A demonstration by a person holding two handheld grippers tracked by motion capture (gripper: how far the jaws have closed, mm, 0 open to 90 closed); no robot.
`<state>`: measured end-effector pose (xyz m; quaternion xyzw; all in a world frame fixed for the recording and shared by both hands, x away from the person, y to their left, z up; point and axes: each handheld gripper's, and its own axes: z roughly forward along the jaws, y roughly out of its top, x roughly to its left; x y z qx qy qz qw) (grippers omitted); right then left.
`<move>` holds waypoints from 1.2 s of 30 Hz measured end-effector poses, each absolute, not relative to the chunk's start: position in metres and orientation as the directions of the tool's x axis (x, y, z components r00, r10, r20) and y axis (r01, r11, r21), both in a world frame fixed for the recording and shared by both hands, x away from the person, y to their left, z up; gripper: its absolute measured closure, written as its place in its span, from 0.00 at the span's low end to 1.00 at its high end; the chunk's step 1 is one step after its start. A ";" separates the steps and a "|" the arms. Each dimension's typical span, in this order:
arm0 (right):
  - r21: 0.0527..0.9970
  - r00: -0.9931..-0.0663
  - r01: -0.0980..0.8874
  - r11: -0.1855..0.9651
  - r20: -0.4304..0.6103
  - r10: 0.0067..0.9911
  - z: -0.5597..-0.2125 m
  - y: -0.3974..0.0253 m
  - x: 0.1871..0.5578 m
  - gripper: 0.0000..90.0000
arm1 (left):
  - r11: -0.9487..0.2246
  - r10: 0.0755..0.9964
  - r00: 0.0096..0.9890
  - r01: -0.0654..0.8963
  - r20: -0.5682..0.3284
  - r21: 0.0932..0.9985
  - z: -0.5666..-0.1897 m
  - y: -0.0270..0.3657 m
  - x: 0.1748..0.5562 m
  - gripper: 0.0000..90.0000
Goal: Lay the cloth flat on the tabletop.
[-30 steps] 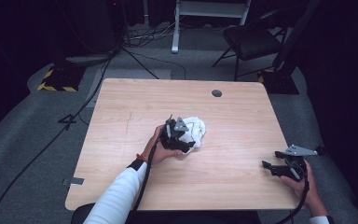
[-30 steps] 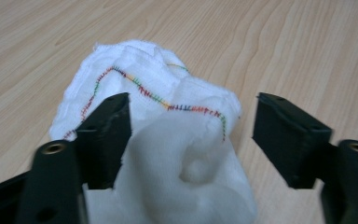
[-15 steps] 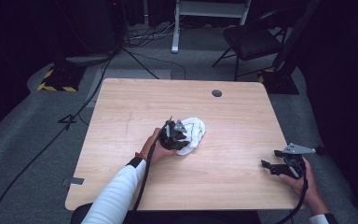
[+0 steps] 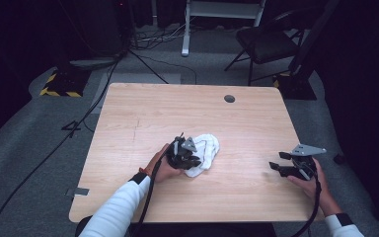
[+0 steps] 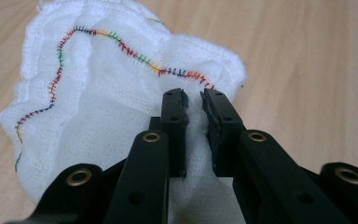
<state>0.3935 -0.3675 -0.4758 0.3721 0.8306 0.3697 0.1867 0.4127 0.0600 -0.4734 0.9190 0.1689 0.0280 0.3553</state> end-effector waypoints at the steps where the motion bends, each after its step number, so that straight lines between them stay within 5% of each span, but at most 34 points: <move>1: 0.760 -0.665 0.471 0.448 -0.028 0.746 -0.472 -0.361 0.396 0.41 | -0.690 0.325 0.943 0.287 -0.070 0.664 -0.474 0.061 0.410 0.88; 9: 0.748 -0.754 0.421 0.512 -0.024 0.656 -0.467 -0.306 0.410 0.45 | -0.678 0.307 0.949 0.265 -0.063 0.686 -0.476 0.066 0.398 0.83; 22: 0.751 -0.804 0.388 0.535 -0.009 0.595 -0.475 -0.231 0.443 0.54 | -0.659 0.397 0.918 0.290 -0.006 0.694 -0.466 0.043 0.392 0.33; 29: 0.743 -0.816 0.390 0.543 0.006 0.578 -0.481 -0.204 0.453 0.54 | -0.646 0.435 0.900 0.328 -0.020 0.689 -0.468 0.052 0.399 0.33; 36: 0.706 -0.817 0.407 0.580 -0.002 0.576 -0.491 -0.189 0.457 0.55 | -0.677 0.425 0.905 0.316 0.002 0.664 -0.470 0.058 0.403 0.49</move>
